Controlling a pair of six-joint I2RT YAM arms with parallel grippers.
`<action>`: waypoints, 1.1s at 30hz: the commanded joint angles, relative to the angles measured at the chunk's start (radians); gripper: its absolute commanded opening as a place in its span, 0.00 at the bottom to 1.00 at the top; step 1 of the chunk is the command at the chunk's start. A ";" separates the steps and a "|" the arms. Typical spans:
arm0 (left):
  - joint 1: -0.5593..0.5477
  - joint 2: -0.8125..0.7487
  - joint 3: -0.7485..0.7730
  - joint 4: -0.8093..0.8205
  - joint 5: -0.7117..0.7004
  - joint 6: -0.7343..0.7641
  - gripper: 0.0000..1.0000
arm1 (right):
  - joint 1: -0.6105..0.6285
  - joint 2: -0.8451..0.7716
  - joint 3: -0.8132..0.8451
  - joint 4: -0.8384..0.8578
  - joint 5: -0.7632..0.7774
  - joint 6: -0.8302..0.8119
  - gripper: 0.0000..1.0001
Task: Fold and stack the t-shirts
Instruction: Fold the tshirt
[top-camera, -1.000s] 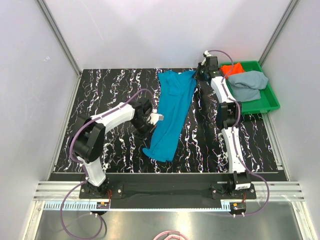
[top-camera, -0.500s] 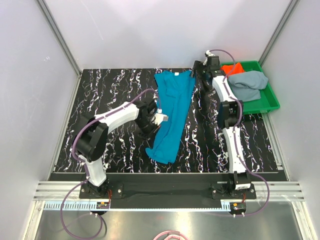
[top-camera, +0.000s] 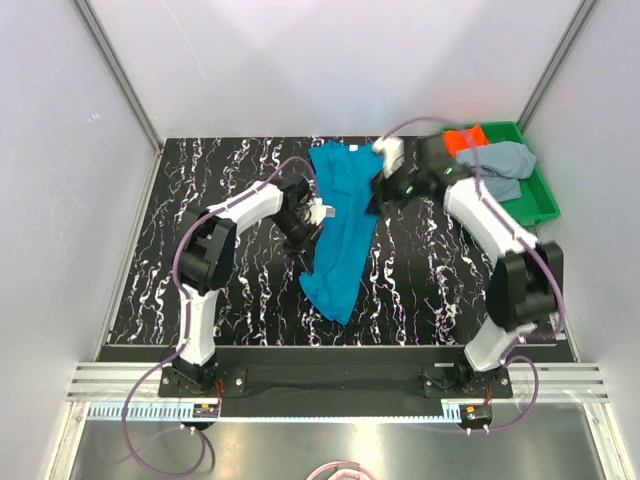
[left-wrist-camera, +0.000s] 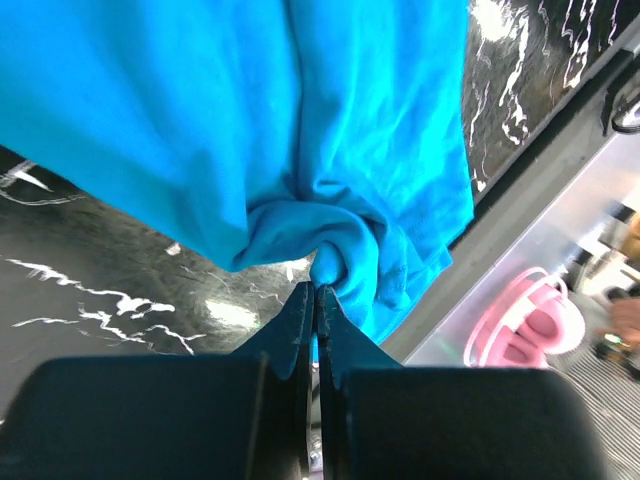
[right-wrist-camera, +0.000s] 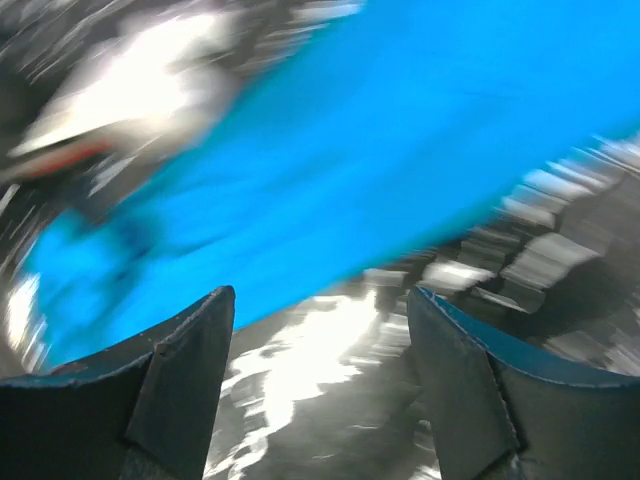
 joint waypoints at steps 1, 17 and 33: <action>0.009 -0.015 0.012 -0.049 0.084 0.007 0.00 | 0.129 -0.093 -0.210 -0.005 -0.075 -0.200 0.76; 0.018 -0.195 -0.232 -0.061 0.116 -0.005 0.00 | 0.451 -0.317 -0.580 0.191 0.164 -0.367 0.67; 0.018 -0.178 -0.251 -0.076 0.073 0.012 0.00 | 0.719 -0.391 -0.693 0.237 0.115 -0.283 0.61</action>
